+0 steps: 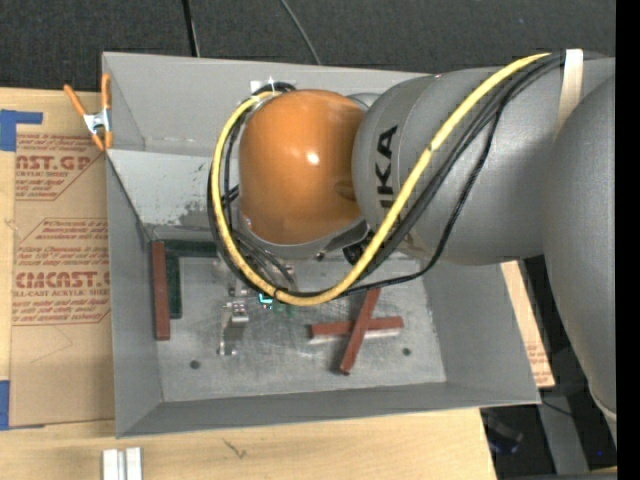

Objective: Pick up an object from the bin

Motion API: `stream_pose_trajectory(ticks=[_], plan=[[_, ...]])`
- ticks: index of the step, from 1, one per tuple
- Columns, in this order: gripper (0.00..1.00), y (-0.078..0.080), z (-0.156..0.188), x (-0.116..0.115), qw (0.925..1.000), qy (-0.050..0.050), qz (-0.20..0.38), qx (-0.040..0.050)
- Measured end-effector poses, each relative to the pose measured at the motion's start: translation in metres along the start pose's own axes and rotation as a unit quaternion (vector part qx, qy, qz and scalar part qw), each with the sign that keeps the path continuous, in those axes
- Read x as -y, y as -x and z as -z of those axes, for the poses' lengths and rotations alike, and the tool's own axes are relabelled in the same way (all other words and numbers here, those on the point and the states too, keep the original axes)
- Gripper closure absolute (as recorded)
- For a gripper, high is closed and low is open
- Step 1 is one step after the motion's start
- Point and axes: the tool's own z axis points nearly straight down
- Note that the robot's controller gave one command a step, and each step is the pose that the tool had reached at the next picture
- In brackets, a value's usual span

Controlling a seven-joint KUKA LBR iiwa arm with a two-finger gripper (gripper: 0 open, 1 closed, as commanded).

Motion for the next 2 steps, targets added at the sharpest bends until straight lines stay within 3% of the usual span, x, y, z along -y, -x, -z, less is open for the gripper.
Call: stream_pose_trajectory(ticks=[1,2], plan=[[0.00,0.002,0.003,0.001,1.0000,0.001,-0.001,0.0034],[0.00,0.027,-0.059,0.014,1.0000,0.002,-0.003,0.0065]])
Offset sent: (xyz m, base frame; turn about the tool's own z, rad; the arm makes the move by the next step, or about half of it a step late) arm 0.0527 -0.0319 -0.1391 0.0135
